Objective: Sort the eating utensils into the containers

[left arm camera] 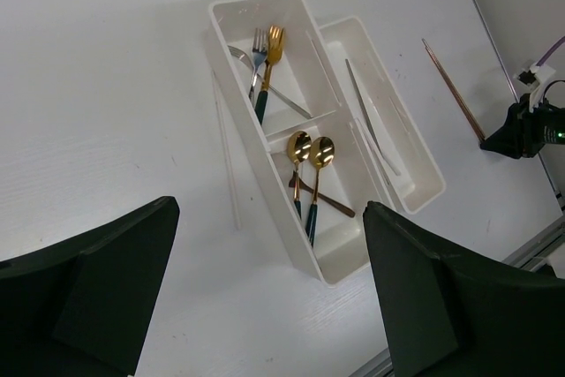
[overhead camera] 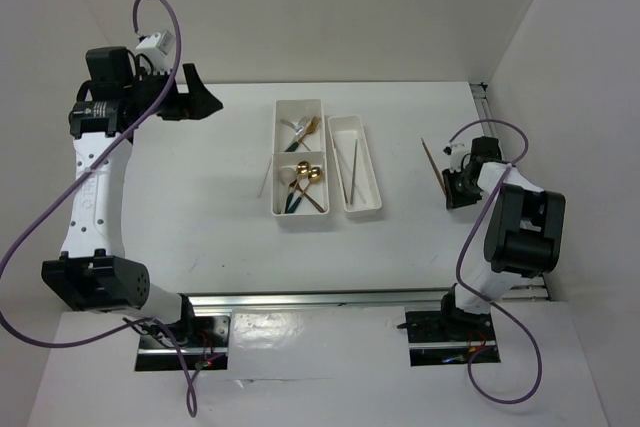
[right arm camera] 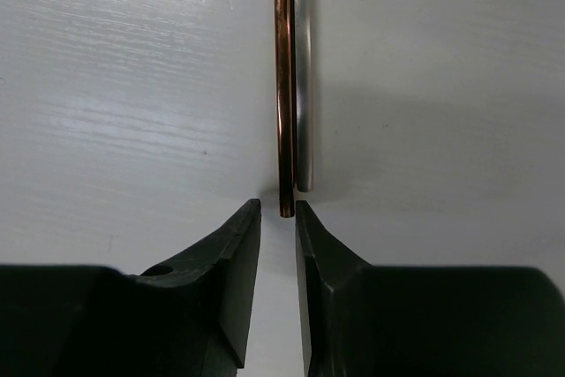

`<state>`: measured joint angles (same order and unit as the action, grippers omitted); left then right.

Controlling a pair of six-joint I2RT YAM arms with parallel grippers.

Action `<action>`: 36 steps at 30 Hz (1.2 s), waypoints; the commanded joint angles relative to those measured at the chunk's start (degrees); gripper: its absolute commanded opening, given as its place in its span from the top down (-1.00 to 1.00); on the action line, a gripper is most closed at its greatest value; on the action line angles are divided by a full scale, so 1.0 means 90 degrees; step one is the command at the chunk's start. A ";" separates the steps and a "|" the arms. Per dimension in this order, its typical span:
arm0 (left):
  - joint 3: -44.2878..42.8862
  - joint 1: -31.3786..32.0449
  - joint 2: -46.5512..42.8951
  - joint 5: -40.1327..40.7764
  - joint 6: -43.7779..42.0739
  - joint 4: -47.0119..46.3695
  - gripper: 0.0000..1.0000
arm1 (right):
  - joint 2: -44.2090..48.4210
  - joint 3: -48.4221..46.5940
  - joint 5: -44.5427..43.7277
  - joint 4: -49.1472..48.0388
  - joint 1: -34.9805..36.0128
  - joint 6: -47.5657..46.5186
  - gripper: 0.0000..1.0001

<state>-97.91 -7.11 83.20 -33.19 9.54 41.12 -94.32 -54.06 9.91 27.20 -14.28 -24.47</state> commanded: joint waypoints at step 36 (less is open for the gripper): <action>-0.0401 -0.0293 0.0404 -0.0140 0.0268 -0.0302 -1.00 | -0.1638 -0.1171 -0.0124 -0.0151 0.0698 0.0814 0.60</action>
<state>-100.51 -9.37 86.91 -33.43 12.21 40.25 -105.21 -64.97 14.26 26.28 -8.23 -17.76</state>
